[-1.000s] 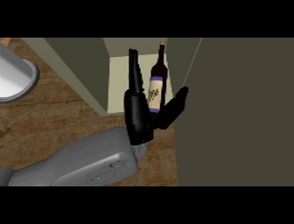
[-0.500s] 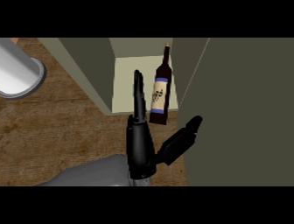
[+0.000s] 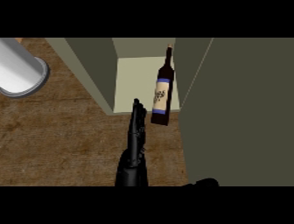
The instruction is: Pick up the wine, place it into the cabinet and close the cabinet
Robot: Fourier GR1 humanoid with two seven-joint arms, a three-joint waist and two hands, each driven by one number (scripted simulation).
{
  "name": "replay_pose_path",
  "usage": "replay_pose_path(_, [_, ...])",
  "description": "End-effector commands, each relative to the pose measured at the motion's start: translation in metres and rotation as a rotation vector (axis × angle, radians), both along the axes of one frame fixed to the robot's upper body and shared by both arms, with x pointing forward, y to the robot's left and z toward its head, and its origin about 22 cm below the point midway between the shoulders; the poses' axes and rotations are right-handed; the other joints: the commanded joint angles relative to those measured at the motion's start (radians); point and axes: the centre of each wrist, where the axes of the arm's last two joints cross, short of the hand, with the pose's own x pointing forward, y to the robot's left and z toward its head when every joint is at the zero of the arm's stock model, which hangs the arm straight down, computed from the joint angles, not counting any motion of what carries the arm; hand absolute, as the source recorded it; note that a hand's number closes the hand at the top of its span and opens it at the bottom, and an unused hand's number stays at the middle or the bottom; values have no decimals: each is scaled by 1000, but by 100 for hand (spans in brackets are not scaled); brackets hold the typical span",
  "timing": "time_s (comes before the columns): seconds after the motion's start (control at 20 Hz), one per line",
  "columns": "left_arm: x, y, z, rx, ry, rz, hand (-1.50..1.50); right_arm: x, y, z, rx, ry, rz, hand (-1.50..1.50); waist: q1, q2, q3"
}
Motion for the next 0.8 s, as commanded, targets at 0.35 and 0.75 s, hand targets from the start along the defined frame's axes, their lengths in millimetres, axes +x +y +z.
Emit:
replay_pose_path(0.35, [-60,46,-8,-17,34,-40,150,-14,-20,9,-79,5,-57,-150,22,-9,0])
replay_pose_path(0.75, [-64,69,-5,61,50,-97,150,-9,-23,0,-309,30,173,150,35,-8,-1])
